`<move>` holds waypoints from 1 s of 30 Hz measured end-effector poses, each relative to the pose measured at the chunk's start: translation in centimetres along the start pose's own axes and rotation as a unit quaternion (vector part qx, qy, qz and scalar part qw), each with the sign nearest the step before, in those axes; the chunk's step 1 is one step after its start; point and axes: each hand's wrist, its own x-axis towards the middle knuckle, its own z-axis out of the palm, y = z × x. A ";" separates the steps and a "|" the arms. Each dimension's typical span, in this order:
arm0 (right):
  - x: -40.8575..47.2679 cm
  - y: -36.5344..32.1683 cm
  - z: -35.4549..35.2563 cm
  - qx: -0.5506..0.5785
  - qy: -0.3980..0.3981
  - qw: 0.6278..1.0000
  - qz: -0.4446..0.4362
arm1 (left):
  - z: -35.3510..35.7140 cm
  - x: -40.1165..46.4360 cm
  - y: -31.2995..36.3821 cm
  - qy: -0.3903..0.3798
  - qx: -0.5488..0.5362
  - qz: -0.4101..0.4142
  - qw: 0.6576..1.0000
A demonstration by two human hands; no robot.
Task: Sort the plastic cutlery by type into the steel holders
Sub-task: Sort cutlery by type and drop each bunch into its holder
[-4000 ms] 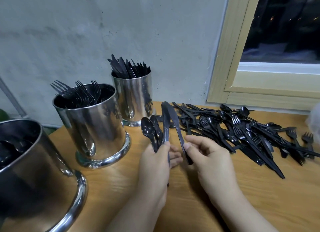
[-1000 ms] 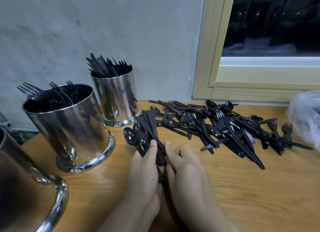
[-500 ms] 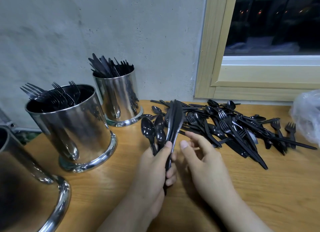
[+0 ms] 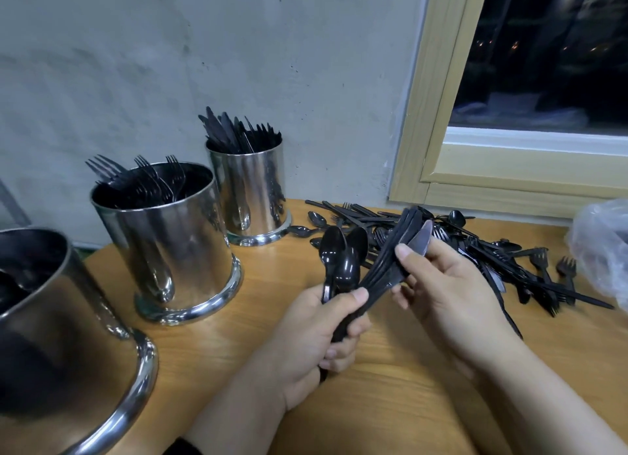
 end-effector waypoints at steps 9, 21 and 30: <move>0.9 -1.7 2.0 -0.117 0.007 0.993 0.006 | -0.9 -0.3 0.2 0.060 0.022 0.036 0.997; 11.9 -10.0 11.8 -0.225 0.047 0.958 -0.169 | -6.1 0.8 1.4 0.294 -0.019 0.105 0.950; 23.7 -8.5 18.1 -0.338 0.021 0.928 -0.157 | -6.7 1.1 1.6 0.240 -0.042 0.104 0.964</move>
